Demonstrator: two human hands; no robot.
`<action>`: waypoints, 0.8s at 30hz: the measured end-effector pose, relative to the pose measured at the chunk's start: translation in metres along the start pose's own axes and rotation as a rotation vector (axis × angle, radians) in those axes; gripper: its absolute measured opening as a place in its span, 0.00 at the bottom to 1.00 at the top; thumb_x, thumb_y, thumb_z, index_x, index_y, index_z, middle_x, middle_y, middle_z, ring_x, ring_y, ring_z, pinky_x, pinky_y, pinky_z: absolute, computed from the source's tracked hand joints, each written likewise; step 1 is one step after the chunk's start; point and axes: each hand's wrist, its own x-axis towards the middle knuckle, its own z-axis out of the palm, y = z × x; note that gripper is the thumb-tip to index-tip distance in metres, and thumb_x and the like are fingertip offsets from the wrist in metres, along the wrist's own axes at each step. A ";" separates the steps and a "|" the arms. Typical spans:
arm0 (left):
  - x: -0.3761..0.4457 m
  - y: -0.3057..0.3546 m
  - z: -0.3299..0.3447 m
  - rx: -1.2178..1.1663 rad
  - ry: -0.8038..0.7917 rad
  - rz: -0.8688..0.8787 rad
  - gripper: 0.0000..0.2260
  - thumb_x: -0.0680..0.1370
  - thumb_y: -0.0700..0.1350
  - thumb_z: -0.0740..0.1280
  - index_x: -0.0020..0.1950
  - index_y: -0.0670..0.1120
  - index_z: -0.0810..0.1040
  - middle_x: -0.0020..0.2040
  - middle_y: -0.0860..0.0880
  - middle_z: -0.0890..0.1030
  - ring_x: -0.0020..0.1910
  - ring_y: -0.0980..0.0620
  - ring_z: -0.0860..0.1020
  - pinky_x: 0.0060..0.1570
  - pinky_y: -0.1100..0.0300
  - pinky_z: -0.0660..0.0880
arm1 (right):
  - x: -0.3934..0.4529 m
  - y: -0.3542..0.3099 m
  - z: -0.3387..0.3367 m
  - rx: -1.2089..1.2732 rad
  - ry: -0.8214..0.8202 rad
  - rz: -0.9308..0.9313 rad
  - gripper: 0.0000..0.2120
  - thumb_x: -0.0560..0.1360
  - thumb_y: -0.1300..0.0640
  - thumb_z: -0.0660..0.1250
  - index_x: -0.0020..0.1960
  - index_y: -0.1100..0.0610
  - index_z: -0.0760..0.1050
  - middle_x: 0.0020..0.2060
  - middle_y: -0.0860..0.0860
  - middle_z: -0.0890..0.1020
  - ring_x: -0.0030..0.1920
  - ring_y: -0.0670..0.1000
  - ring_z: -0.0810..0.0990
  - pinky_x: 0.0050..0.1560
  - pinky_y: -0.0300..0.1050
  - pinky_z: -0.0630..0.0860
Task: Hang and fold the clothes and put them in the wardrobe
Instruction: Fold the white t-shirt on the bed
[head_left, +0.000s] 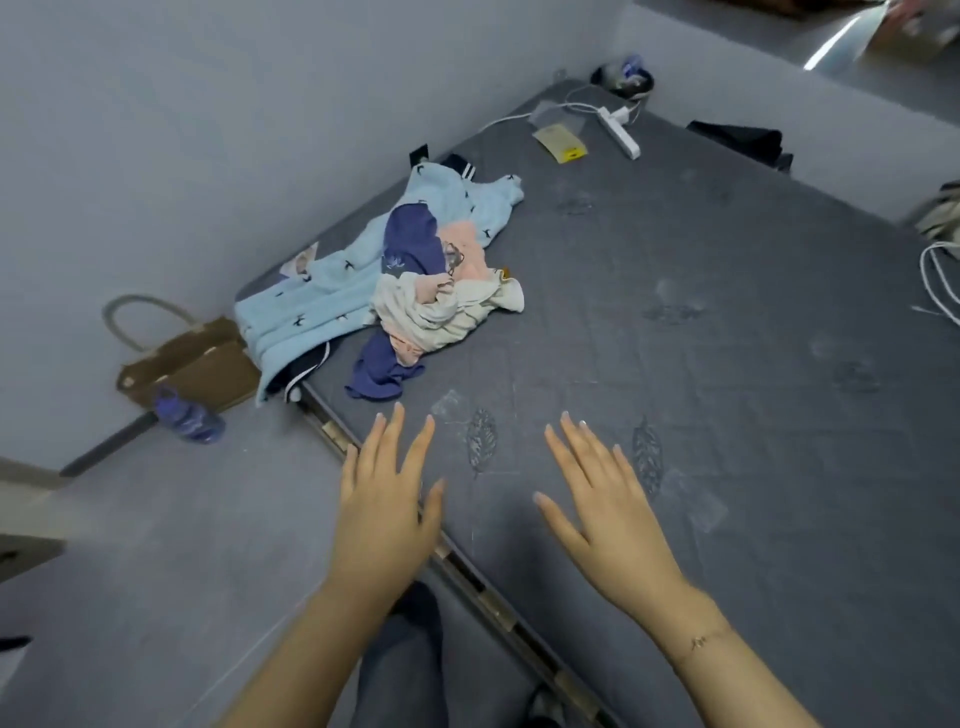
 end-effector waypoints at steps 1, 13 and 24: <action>0.022 -0.012 0.006 -0.008 -0.013 0.009 0.27 0.80 0.50 0.64 0.78 0.49 0.60 0.79 0.45 0.55 0.78 0.43 0.54 0.74 0.43 0.54 | 0.019 0.002 0.008 0.009 -0.005 0.017 0.31 0.82 0.40 0.47 0.79 0.47 0.38 0.78 0.43 0.38 0.77 0.43 0.35 0.77 0.46 0.36; 0.319 -0.179 0.112 -0.093 -0.265 0.121 0.25 0.80 0.47 0.65 0.76 0.46 0.64 0.78 0.45 0.60 0.76 0.43 0.59 0.73 0.46 0.59 | 0.315 0.035 0.153 0.347 -0.016 0.340 0.29 0.82 0.47 0.58 0.79 0.52 0.52 0.79 0.47 0.51 0.78 0.46 0.50 0.78 0.48 0.50; 0.507 -0.210 0.226 -0.172 -0.229 0.159 0.18 0.81 0.56 0.60 0.72 0.58 0.69 0.78 0.50 0.59 0.76 0.46 0.55 0.74 0.42 0.52 | 0.422 0.057 0.247 1.190 0.166 0.662 0.19 0.74 0.51 0.71 0.63 0.42 0.72 0.64 0.39 0.75 0.65 0.42 0.72 0.58 0.31 0.72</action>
